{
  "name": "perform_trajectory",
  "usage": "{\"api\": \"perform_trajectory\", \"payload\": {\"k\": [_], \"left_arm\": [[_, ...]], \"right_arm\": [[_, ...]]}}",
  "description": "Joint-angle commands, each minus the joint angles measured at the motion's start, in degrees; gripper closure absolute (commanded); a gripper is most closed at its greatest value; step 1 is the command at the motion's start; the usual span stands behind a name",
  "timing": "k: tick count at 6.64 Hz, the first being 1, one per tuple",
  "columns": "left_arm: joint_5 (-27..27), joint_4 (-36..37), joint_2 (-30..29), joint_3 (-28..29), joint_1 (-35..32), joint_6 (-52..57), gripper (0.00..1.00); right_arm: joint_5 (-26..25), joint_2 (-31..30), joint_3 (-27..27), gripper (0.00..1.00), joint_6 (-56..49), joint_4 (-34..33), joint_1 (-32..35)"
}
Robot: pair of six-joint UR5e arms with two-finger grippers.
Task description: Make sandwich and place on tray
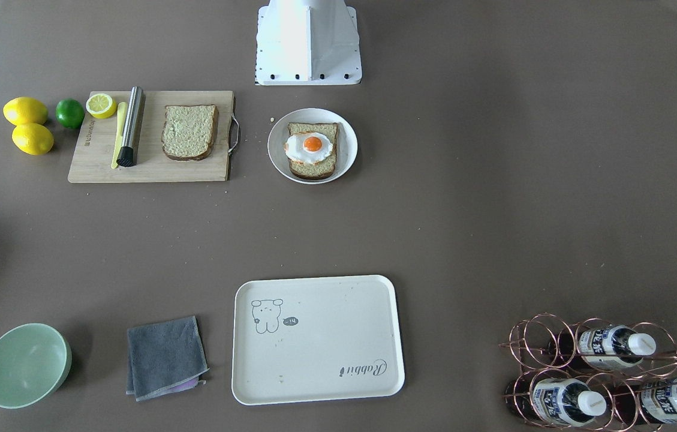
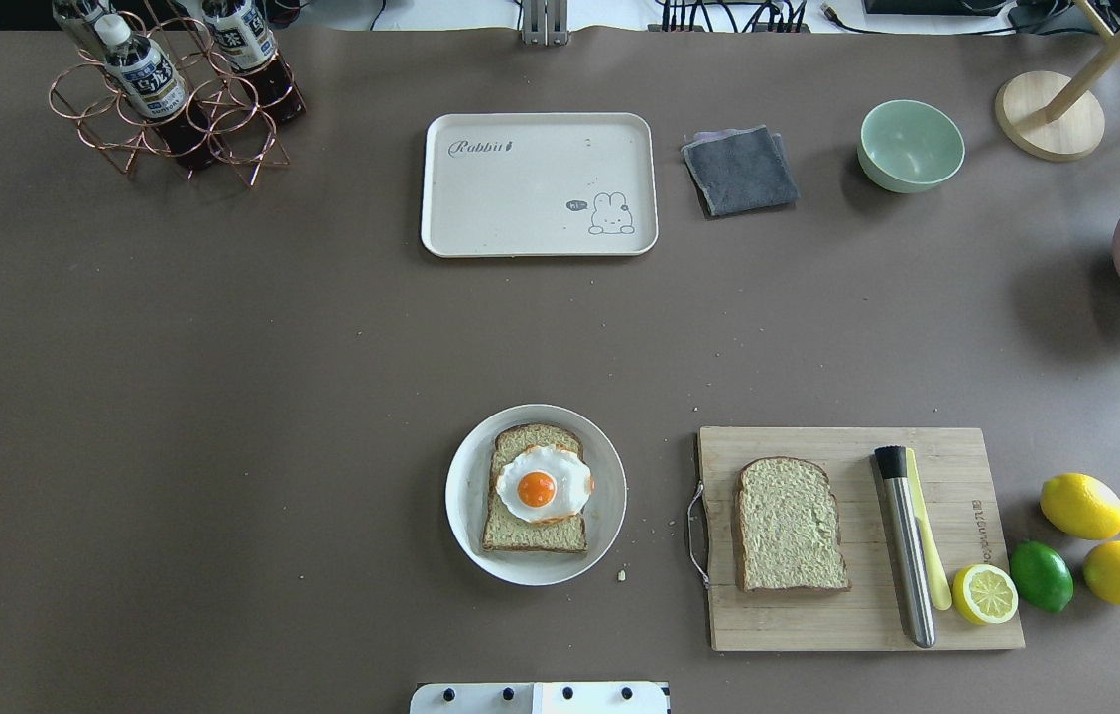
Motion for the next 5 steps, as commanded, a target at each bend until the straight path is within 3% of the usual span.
{"api": "perform_trajectory", "payload": {"k": [1,5], "left_arm": [[0.2,0.1,-0.3,0.8,-1.0,-0.5,0.03],[0.1,-0.4,1.2,0.7,-2.2,-0.8,0.02]], "right_arm": [[0.1,-0.1,0.2,0.0,0.0,0.0,0.0],[0.2,-0.1,0.2,0.0,0.0,0.0,0.0]]}}
